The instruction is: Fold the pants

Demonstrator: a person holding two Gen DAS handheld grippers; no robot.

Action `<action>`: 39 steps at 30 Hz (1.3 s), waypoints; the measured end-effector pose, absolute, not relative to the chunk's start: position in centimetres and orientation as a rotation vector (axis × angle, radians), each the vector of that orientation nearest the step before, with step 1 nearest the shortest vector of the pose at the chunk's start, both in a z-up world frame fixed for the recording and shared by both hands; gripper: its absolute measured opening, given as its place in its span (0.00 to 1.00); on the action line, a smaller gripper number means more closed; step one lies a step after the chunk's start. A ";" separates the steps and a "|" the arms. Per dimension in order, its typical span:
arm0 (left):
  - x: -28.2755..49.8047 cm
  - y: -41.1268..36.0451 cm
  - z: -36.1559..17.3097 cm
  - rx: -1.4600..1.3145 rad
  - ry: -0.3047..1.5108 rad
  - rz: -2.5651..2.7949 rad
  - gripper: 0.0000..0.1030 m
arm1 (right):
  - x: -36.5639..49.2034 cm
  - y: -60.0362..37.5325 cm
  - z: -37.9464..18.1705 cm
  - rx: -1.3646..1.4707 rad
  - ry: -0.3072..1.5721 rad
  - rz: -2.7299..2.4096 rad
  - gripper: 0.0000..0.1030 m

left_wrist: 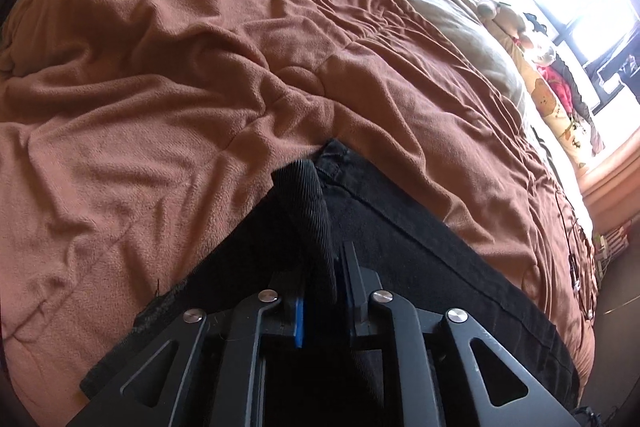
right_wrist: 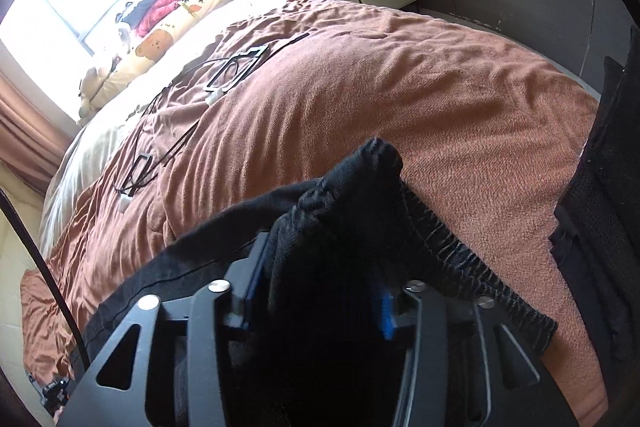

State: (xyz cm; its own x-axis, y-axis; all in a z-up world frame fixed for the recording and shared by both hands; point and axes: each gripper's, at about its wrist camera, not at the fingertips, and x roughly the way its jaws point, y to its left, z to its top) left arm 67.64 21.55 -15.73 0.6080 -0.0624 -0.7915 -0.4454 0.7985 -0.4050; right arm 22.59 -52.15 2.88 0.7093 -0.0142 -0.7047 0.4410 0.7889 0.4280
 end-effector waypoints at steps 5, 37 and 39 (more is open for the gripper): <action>65.6 19.9 -15.6 -0.582 0.927 0.180 0.31 | 21.4 -51.7 2.6 0.662 0.768 -0.190 0.58; 67.1 17.7 -13.1 -0.574 0.880 0.120 0.02 | 30.5 -50.0 2.1 0.598 0.846 -0.054 0.03; 68.1 17.4 -12.7 -0.558 0.872 0.132 0.02 | 31.5 -50.6 2.2 0.619 0.825 -0.052 0.02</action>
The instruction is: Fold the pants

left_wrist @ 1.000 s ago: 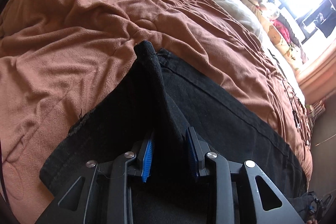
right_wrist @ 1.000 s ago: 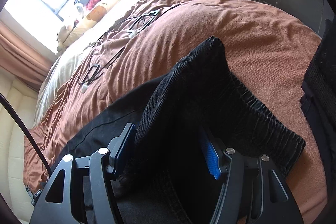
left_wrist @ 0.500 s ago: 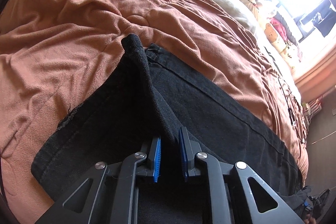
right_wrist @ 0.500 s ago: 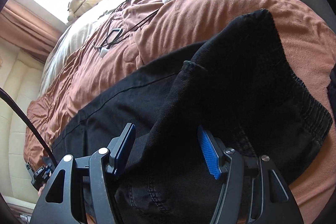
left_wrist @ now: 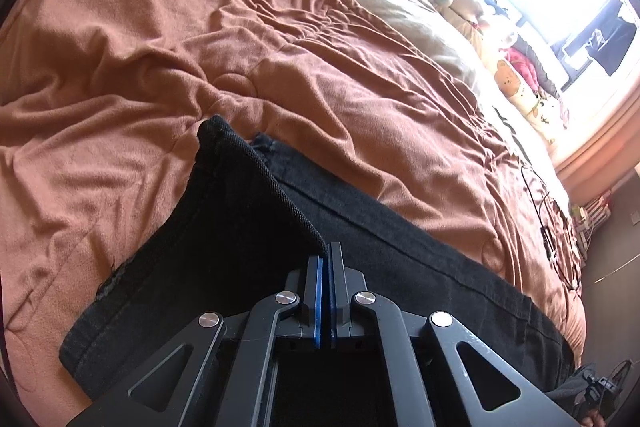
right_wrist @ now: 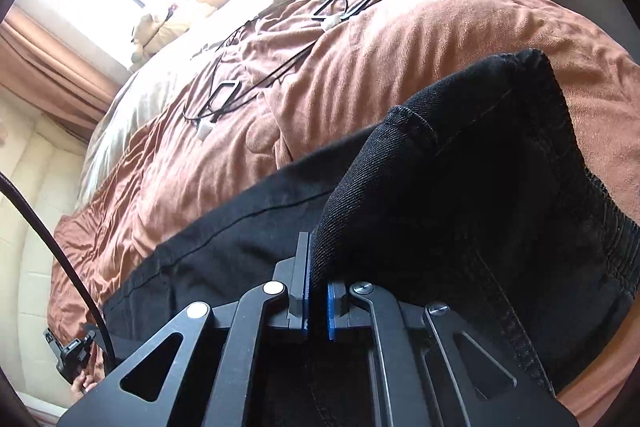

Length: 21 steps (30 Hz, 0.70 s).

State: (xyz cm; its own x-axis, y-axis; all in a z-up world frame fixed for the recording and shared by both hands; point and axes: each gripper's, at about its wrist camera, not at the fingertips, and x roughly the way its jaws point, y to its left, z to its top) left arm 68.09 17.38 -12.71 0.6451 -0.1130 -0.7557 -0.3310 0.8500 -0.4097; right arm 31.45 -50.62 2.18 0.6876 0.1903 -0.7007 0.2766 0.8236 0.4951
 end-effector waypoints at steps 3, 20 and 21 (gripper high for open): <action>69.8 16.8 -12.2 -0.531 0.856 0.147 0.02 | 33.2 -51.3 2.0 0.627 0.810 -0.054 0.02; 78.0 17.0 -16.3 -0.508 0.926 0.244 0.02 | 42.9 -52.1 -2.8 0.652 0.776 -0.142 0.02; 78.2 17.0 -16.7 -0.509 0.929 0.246 0.02 | 42.7 -51.0 -3.2 0.651 0.774 -0.145 0.02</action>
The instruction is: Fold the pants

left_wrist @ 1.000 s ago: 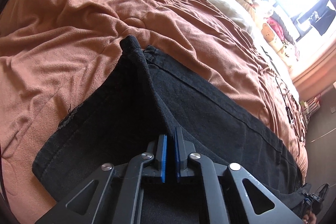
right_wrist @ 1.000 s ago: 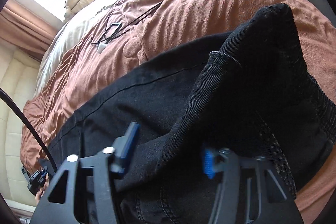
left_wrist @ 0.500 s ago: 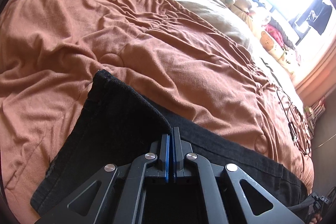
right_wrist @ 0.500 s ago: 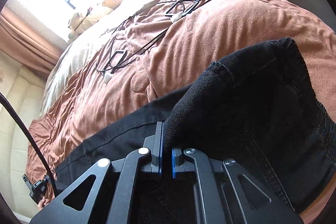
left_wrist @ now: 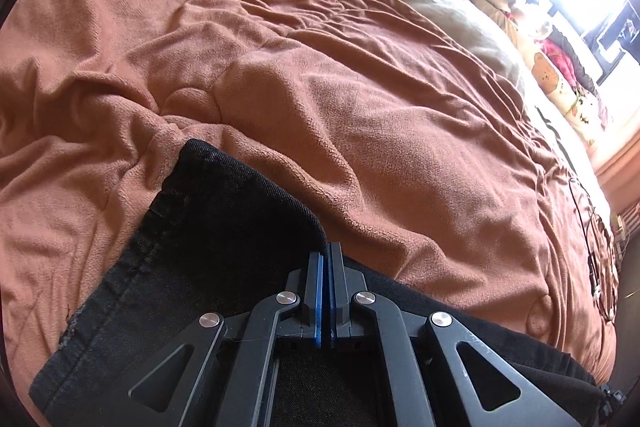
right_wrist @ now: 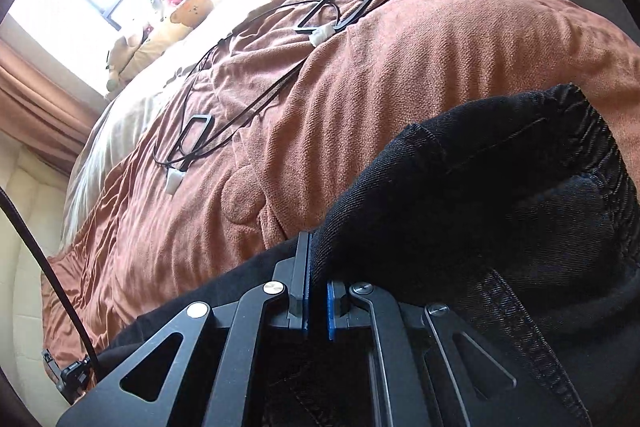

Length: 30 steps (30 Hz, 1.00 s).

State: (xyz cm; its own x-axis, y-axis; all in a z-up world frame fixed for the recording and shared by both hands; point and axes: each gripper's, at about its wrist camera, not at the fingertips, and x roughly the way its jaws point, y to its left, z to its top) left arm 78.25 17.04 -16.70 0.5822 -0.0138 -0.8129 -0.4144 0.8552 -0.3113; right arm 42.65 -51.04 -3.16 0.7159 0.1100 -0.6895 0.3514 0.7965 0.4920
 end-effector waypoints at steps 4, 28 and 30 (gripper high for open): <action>78.7 17.1 -17.7 -0.524 0.956 0.249 0.06 | 43.3 -51.0 -3.8 0.651 0.793 -0.153 0.03; 65.2 22.9 -9.2 -0.488 0.874 0.212 0.81 | 30.7 -49.8 1.9 0.419 0.745 -0.027 0.76; 63.6 23.2 -9.1 -0.487 0.877 0.211 0.76 | 29.1 -50.1 2.3 0.417 0.740 -0.026 0.76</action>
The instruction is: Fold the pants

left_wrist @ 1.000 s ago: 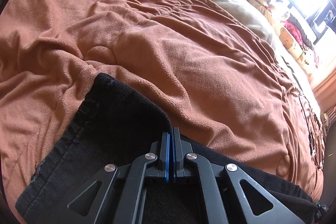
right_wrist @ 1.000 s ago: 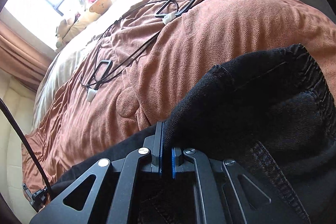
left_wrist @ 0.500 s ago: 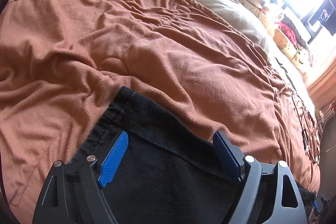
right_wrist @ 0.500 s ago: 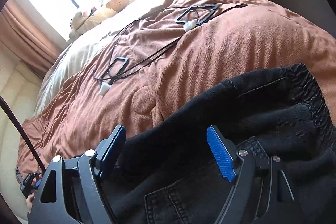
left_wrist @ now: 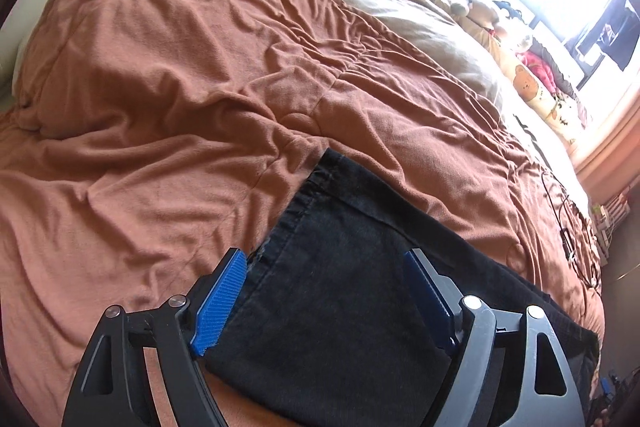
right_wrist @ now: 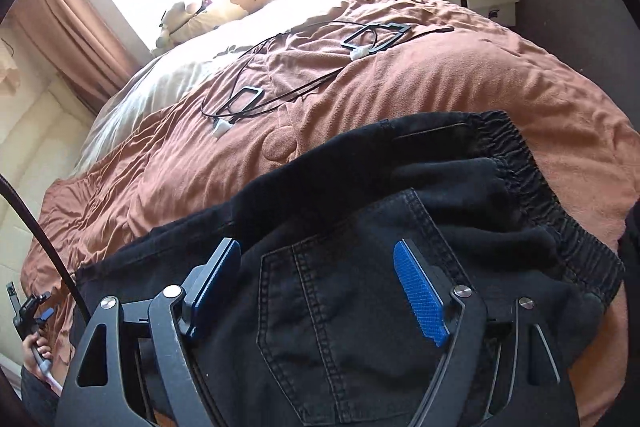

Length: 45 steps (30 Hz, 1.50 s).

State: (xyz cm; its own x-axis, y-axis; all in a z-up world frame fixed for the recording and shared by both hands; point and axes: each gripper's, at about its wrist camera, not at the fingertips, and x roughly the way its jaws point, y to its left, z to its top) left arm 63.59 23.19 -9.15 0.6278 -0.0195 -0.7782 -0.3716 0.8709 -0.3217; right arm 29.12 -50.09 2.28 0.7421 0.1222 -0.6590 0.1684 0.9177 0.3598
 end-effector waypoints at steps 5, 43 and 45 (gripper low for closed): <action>60.2 23.5 -10.0 -0.501 0.905 0.194 0.61 | 25.2 -50.9 2.5 0.403 0.735 -0.031 0.76; 53.6 25.2 -18.4 -0.738 0.990 0.263 0.37 | 14.8 -63.7 -6.5 0.869 0.690 -0.146 0.65; 53.8 25.3 -18.5 -0.747 0.984 0.262 0.37 | 15.1 -63.9 -7.0 0.884 0.671 -0.128 0.65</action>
